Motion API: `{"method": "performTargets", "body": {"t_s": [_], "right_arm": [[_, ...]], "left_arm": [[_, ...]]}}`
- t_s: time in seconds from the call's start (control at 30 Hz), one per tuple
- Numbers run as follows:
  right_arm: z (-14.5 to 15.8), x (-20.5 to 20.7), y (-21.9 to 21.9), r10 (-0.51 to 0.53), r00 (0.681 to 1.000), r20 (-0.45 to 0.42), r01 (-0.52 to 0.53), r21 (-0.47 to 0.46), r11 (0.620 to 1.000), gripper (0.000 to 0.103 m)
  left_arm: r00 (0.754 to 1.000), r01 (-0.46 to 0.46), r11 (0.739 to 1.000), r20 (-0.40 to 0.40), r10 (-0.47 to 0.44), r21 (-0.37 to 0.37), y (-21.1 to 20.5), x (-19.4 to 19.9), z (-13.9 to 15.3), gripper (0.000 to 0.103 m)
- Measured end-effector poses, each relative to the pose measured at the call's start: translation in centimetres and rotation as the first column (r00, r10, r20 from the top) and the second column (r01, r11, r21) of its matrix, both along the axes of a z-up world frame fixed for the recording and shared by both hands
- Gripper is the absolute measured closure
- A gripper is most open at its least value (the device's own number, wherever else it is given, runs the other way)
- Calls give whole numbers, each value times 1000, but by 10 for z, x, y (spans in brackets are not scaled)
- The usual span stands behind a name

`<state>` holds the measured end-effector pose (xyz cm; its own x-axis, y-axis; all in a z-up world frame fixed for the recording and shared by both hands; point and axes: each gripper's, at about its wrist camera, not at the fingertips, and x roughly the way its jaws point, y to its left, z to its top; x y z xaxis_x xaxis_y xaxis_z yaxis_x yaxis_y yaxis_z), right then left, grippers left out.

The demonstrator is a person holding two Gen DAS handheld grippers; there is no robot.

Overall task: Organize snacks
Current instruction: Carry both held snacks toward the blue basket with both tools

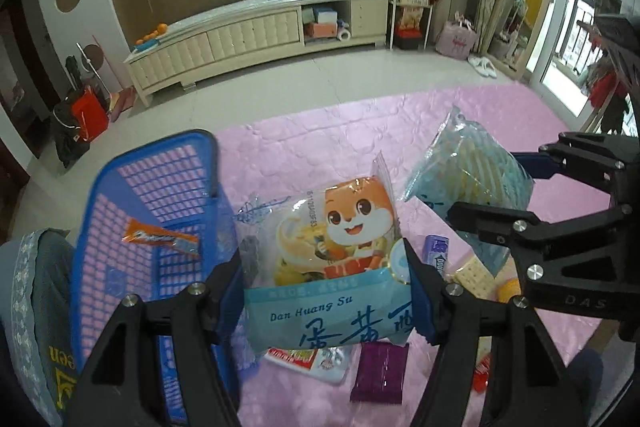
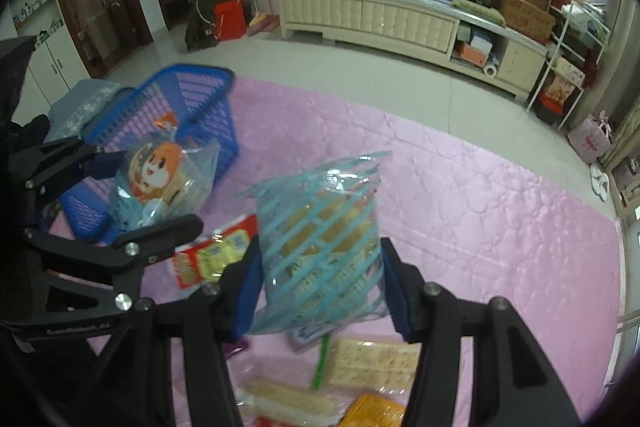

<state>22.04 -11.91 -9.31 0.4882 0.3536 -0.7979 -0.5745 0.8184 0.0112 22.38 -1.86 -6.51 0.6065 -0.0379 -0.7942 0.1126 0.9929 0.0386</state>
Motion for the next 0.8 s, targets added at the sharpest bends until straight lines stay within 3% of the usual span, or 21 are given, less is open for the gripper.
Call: {"method": "performTargets", "body": {"t_s": [0.13,0.43,0.8], "right_arm": [[18,-19,11,-12,1000,18,12,24,1000,44],[37,-49,44,-19,1000,9,18,92,996,44],[27,-60,106,15,1000,-12,-14,75,997,44]], "left_arm": [[999,-4,1000,49,4,-5,19,-26,26,38],[996,-37,999,84,39,-16,74,-63,50,38],[996,-47,999,77,47,-4,123,-81,43,38]]}}
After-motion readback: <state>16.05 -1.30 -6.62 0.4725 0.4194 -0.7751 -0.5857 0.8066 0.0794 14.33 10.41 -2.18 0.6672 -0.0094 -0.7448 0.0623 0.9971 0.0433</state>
